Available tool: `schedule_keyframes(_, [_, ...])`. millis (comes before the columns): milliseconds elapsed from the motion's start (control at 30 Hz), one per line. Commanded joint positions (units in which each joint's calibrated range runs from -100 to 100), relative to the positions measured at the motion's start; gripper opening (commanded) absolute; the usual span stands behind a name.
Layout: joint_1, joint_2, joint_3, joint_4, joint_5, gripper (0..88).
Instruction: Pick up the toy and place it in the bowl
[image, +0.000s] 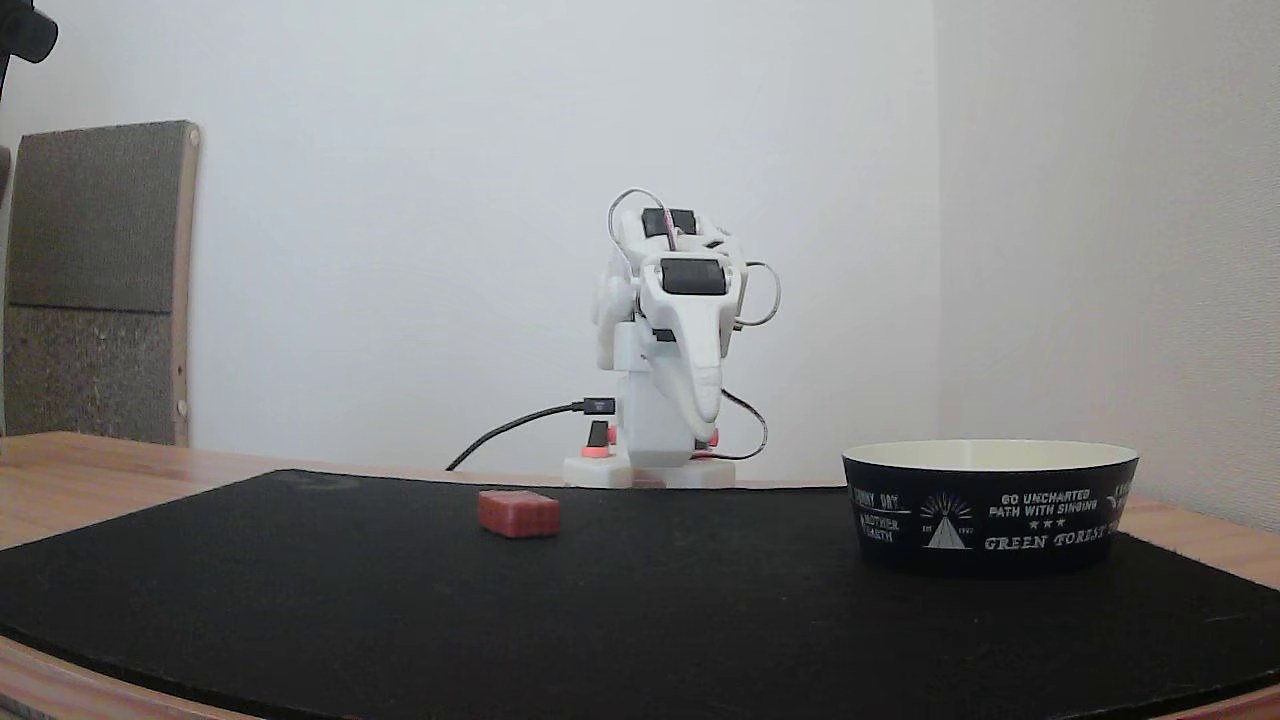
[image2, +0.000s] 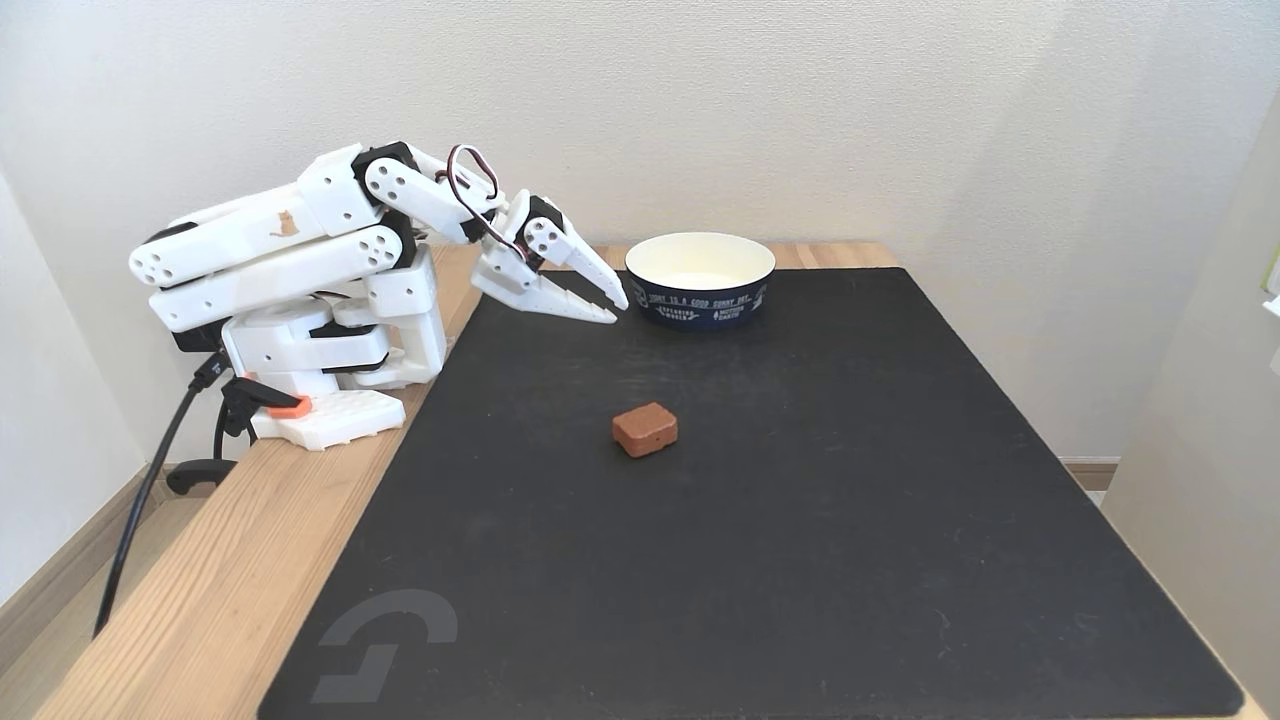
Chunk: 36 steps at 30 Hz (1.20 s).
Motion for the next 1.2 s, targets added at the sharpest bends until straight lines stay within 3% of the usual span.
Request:
schedule_keyframes(0, [-0.13, -0.75, 0.78, 0.12, -0.41, 7.8])
schedule_keyframes(200, [0.54, -0.58, 0.69, -0.31, -0.46, 39.7])
schedule_keyframes(333, [0.88, -0.58, 0.78, -0.56, -0.46, 39.7])
schedule_keyframes(600, [12.59, 9.59, -8.14, -1.24, -0.57, 39.7])
schedule_keyframes(900, [23.46, 59.78, -41.49, -0.65, -10.12, 40.0])
schedule_keyframes(1067, [29.32, 78.20, -53.93, 0.96, -11.79, 40.0])
schedule_keyframes(1167, [29.06, 85.95, -64.02, 8.41, -12.00, 39.8])
